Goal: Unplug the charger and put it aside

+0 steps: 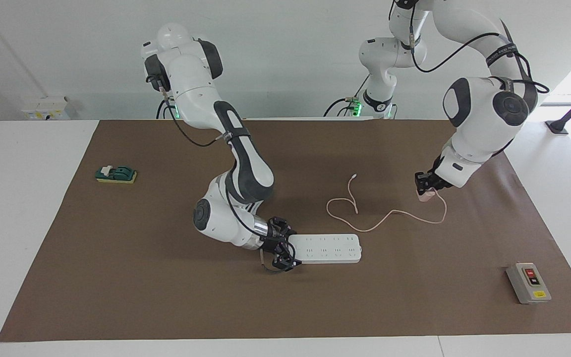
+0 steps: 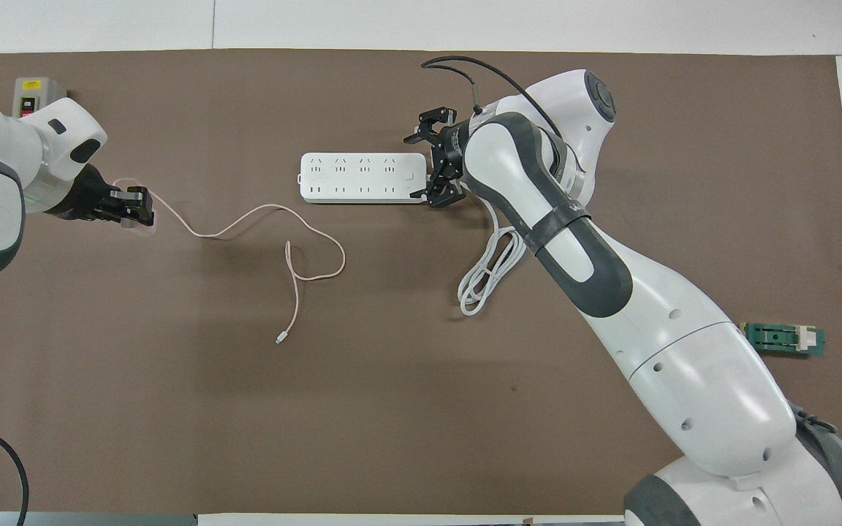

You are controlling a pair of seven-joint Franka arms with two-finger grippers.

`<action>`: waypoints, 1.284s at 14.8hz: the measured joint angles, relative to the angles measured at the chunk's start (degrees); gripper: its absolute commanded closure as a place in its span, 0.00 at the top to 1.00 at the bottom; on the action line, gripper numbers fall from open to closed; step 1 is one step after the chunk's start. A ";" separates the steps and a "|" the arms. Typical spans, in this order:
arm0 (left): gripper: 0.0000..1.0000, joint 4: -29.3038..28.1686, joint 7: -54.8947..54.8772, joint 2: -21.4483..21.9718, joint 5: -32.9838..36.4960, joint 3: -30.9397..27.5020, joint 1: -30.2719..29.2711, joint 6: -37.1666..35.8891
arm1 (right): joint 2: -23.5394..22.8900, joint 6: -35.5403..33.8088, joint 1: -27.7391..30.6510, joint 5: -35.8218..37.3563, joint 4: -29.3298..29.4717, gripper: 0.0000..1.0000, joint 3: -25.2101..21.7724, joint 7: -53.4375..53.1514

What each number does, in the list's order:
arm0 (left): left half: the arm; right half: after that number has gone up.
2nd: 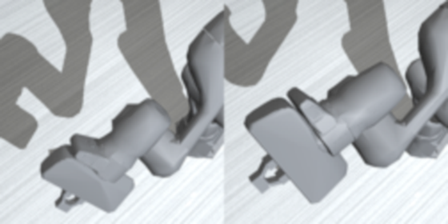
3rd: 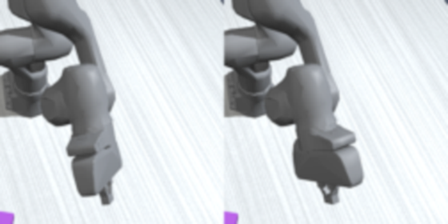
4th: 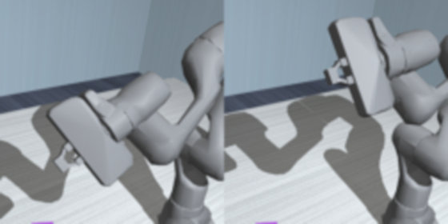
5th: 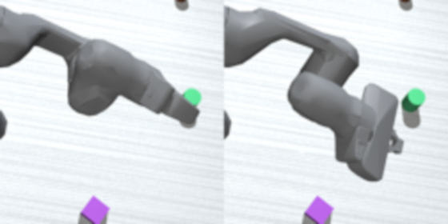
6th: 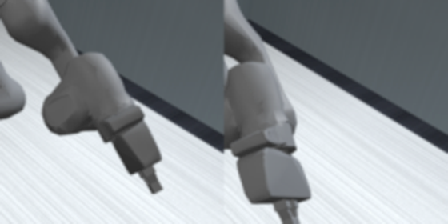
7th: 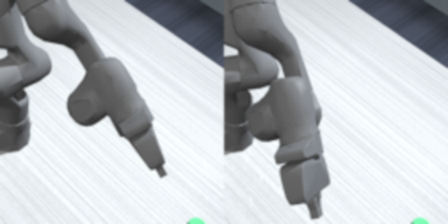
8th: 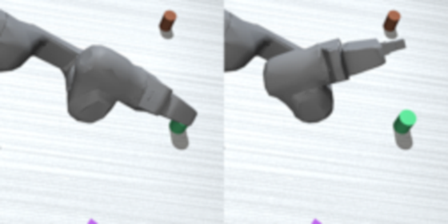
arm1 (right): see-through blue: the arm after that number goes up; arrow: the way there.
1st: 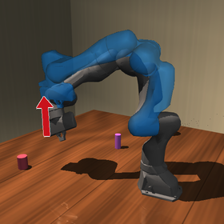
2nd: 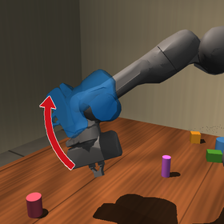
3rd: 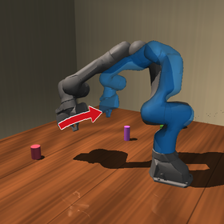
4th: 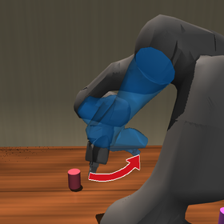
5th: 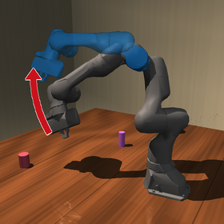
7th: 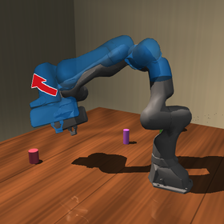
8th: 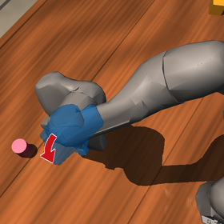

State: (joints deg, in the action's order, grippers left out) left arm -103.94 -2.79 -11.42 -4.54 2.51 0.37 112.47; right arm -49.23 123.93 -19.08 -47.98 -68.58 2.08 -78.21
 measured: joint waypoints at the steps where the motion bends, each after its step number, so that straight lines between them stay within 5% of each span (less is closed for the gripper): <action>1: 1.00 -3.04 -1.05 -0.01 -0.13 0.02 -0.75 2.47 | 1.93 -1.09 0.14 0.26 -0.28 1.00 -0.92 -0.20; 9: 1.00 -4.76 -9.59 0.35 -0.14 -0.36 -12.11 5.18 | 12.75 -22.32 3.56 12.79 -0.59 1.00 -7.25 2.58; 19: 1.00 15.33 -2.71 5.61 3.54 -0.54 -11.51 -13.97 | 29.90 -37.69 14.92 33.57 -9.06 1.00 -7.54 55.86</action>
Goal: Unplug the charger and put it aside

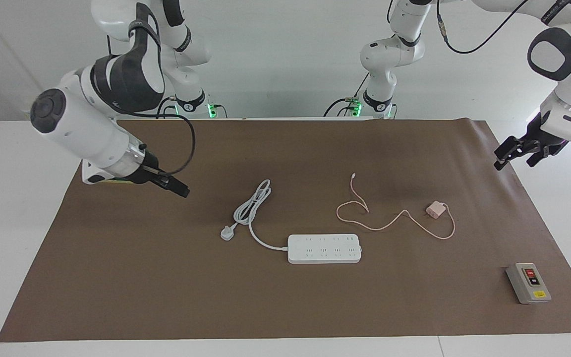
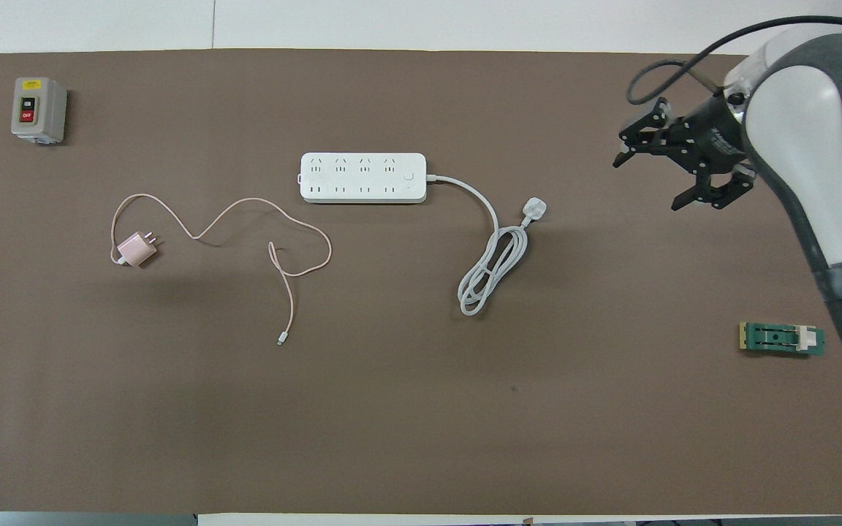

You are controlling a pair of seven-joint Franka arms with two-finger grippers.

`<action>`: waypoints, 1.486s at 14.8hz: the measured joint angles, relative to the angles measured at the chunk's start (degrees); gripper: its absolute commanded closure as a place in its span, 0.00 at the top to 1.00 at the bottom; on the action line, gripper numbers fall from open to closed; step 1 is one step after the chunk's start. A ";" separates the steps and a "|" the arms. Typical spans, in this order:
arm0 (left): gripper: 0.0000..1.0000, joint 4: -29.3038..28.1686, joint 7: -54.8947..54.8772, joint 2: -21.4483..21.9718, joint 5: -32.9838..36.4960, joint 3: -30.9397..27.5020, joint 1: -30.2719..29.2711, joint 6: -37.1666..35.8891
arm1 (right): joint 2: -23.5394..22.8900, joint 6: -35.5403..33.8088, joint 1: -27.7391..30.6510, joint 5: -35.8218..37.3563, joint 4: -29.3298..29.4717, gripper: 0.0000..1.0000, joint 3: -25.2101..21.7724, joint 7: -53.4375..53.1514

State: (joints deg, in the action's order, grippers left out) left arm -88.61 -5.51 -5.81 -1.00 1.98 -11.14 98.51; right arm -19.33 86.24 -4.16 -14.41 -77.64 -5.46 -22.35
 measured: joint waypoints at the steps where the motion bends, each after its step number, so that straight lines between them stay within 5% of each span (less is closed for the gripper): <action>1: 1.00 0.31 1.73 1.24 0.02 0.19 0.22 -1.37 | 1.05 -0.27 0.88 2.30 -0.27 1.00 -0.03 5.99; 7: 1.00 0.33 9.58 6.60 0.04 3.52 3.25 -9.43 | 6.77 -2.23 3.41 11.62 -0.68 1.00 -0.11 27.97; 15: 1.00 -1.32 9.80 6.79 0.17 1.58 9.62 -13.04 | 19.80 -1.40 4.56 14.46 -13.24 1.00 0.06 29.67; 22: 1.00 -1.75 0.85 6.79 0.17 1.45 10.10 -12.78 | 21.23 4.81 4.54 17.03 -17.79 1.00 0.33 29.62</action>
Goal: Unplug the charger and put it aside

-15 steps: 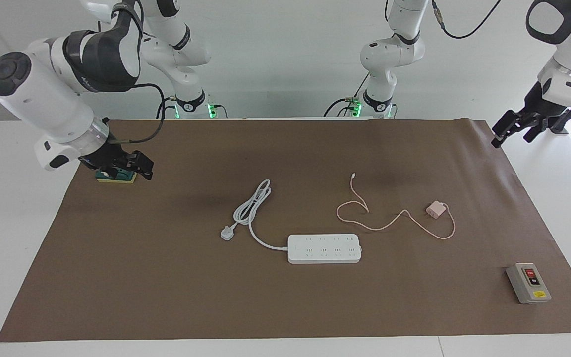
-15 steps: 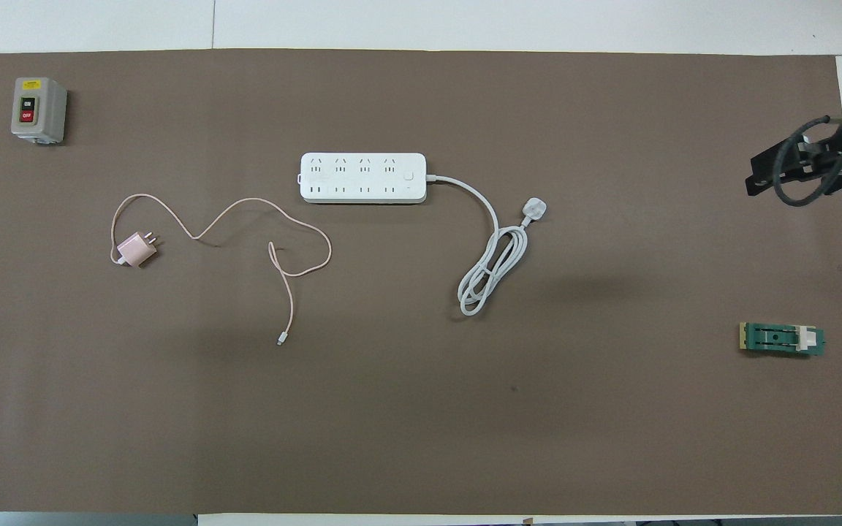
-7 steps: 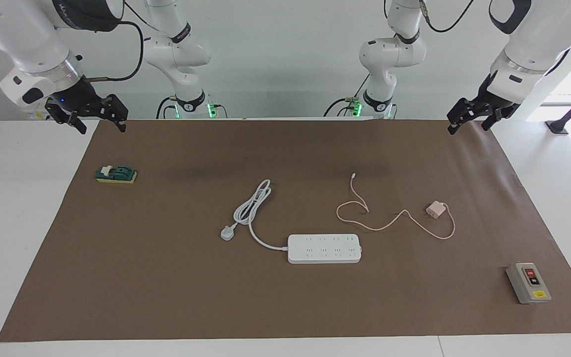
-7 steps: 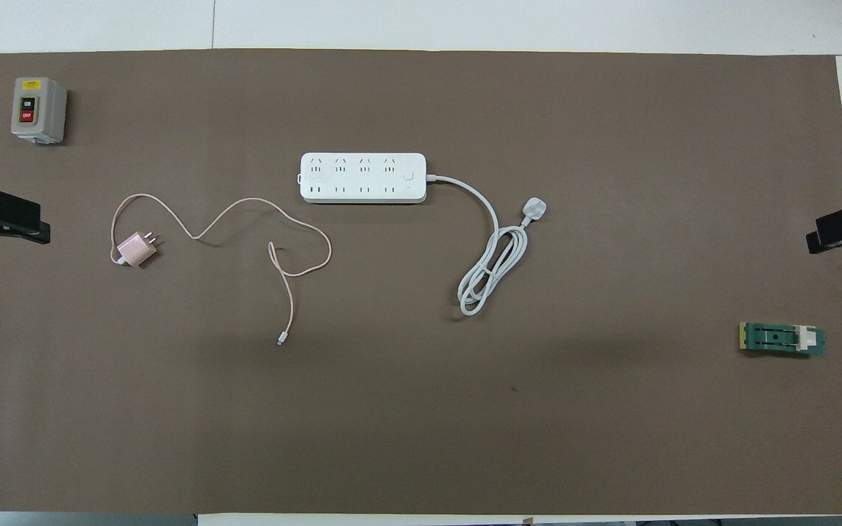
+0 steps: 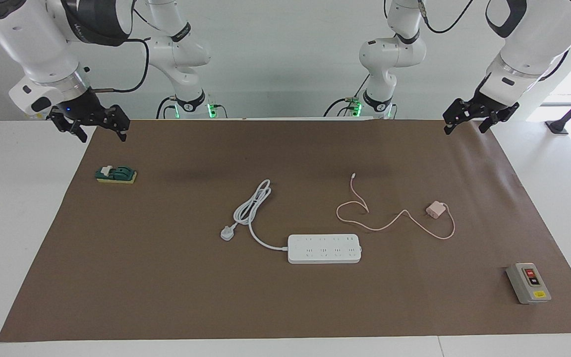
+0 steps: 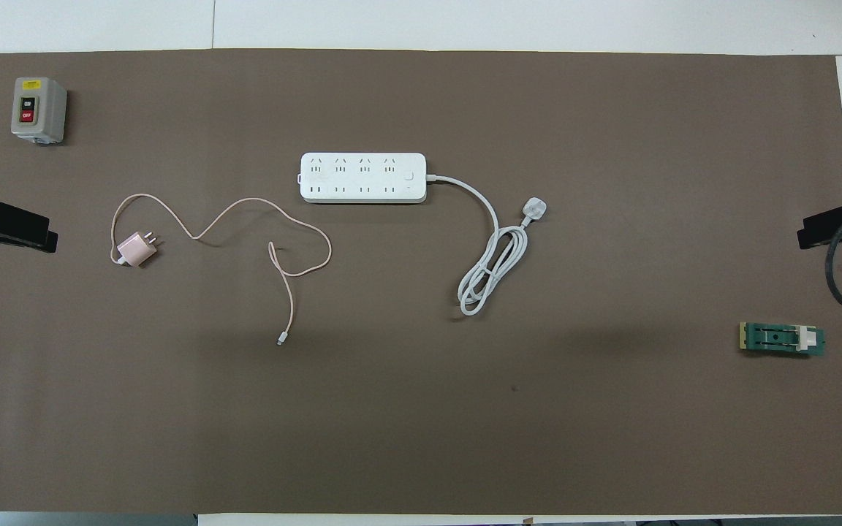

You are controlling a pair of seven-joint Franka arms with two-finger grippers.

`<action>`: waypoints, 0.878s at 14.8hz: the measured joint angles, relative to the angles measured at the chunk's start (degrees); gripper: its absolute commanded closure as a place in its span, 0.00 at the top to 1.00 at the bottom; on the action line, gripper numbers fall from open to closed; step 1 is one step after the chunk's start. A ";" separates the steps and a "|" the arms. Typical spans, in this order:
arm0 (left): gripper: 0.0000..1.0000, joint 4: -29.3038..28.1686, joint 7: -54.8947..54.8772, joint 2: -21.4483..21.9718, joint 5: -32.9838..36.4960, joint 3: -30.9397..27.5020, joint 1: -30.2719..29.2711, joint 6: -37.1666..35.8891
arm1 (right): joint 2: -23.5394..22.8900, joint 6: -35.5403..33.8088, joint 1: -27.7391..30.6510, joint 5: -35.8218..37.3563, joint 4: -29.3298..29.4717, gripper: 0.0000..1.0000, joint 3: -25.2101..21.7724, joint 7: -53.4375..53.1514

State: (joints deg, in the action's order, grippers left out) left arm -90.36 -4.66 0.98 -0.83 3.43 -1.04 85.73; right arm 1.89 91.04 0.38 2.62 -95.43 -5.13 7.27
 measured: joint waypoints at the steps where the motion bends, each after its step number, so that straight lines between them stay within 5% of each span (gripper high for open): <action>1: 1.00 0.00 -0.68 0.00 0.00 -0.02 0.00 0.21 | 0.23 0.00 0.00 0.00 0.06 1.00 0.02 -0.08; 13: 1.00 -0.02 -1.55 -0.03 0.00 -0.03 0.02 2.59 | 0.86 -0.01 0.00 0.00 0.03 1.00 0.05 -0.21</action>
